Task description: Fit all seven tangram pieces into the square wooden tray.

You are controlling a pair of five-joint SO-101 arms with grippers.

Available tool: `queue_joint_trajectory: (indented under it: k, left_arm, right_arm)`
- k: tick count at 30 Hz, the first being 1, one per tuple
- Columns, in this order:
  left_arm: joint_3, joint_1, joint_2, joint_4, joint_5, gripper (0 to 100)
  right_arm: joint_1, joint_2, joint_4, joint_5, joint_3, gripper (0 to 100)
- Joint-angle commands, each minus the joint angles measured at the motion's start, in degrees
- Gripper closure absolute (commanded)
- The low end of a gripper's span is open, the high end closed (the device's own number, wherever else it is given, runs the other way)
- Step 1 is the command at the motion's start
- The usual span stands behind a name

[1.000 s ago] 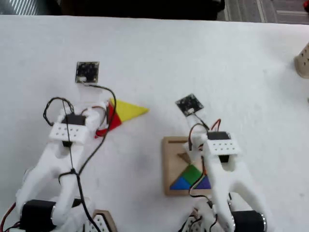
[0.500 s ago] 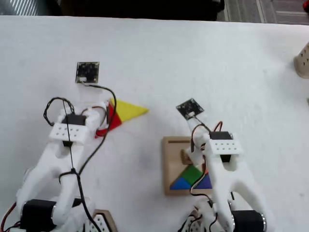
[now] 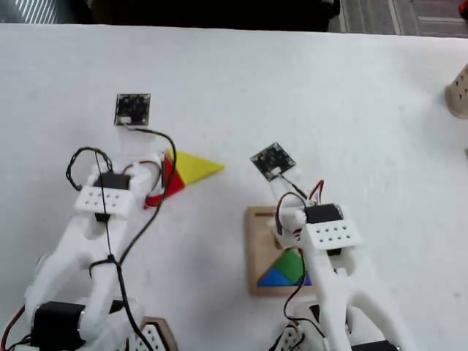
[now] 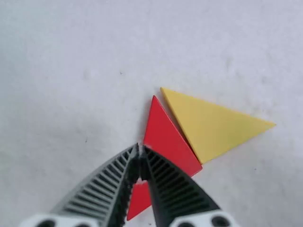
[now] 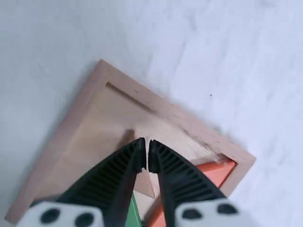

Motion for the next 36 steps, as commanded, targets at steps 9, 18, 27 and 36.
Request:
queue_joint_trajectory:
  k: [9,18,27,36]
  left_arm:
    - [-0.35,0.75,-2.24,-1.32,0.35,98]
    - [-0.35,0.66,-2.24,-1.41,0.35,98]
    - [-0.35,0.84,-2.24,-2.02,0.35,97]
    - [-3.96,0.4,4.26,-2.11,0.35,98]
  right_arm:
    - [-4.09,-3.21,4.0,3.69,1.23,98.1]
    - [-1.1,-14.46,6.29,3.96,8.35,98.1]
    - [9.27,-14.46,7.16,6.68,9.85,98.1]
    - [9.1,-12.53,4.88,6.68,10.11,98.1]
